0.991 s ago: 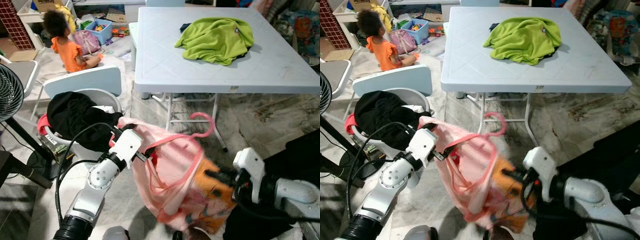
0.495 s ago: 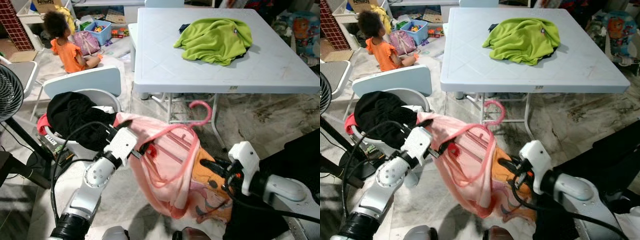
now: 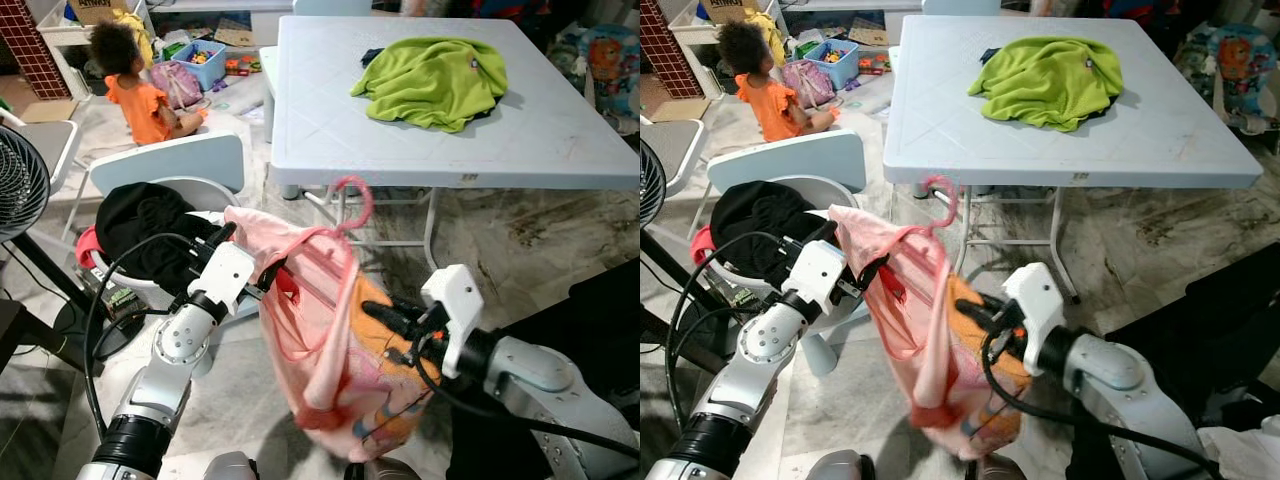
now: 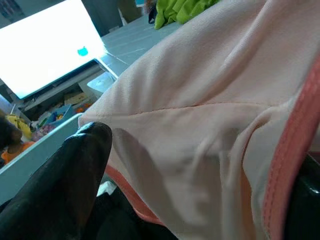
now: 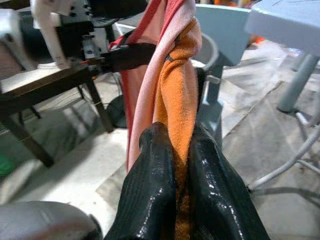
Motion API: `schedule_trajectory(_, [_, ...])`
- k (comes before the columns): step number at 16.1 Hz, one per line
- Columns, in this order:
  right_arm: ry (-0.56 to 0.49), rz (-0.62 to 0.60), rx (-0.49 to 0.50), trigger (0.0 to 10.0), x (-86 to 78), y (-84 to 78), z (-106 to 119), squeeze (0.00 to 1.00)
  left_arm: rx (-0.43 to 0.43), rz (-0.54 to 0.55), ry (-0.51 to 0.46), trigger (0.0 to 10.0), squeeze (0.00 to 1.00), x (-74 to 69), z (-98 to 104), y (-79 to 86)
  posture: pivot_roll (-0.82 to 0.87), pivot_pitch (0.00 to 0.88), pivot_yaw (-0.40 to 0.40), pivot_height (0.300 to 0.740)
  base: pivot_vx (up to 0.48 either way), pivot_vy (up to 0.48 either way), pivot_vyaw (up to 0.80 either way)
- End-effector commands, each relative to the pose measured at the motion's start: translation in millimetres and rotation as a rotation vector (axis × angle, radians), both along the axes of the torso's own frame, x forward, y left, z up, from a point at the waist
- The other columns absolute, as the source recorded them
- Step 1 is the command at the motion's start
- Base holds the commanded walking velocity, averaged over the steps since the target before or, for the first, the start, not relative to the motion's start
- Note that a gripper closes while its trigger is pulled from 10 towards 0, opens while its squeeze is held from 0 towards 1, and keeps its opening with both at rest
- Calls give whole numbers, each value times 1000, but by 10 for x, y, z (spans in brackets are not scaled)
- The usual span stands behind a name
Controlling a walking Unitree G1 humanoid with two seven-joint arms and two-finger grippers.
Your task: Hang hanger
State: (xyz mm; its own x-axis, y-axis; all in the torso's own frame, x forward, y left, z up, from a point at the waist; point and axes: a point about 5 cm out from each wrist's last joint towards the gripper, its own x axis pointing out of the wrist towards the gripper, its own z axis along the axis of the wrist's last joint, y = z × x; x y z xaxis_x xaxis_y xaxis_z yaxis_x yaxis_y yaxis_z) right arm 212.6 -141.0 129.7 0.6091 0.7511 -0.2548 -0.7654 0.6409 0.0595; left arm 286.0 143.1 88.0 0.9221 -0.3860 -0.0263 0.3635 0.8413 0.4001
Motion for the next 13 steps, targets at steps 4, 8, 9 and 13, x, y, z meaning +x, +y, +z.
schedule_trajectory(4, [6,38,-60,10000,-125,-58,-51,0,40,29,-4,10000,0,9,-30,83,-94,32,-45,740,0,0,0])
schedule_trajectory(8, [29,-47,-159,10000,-102,-380,-213,0,76,77,-14,10000,0,43,-19,258,-94,31,-43,740,0,0,0])
schedule_trajectory(9, [39,-80,-199,10000,-89,-505,-277,0,83,88,-18,10000,0,51,-11,288,-92,31,-41,740,0,0,0])
schedule_trajectory(13, [51,-136,-376,10000,-70,-911,-459,0,95,105,-23,10000,0,50,-3,359,-88,32,-40,740,0,0,0])
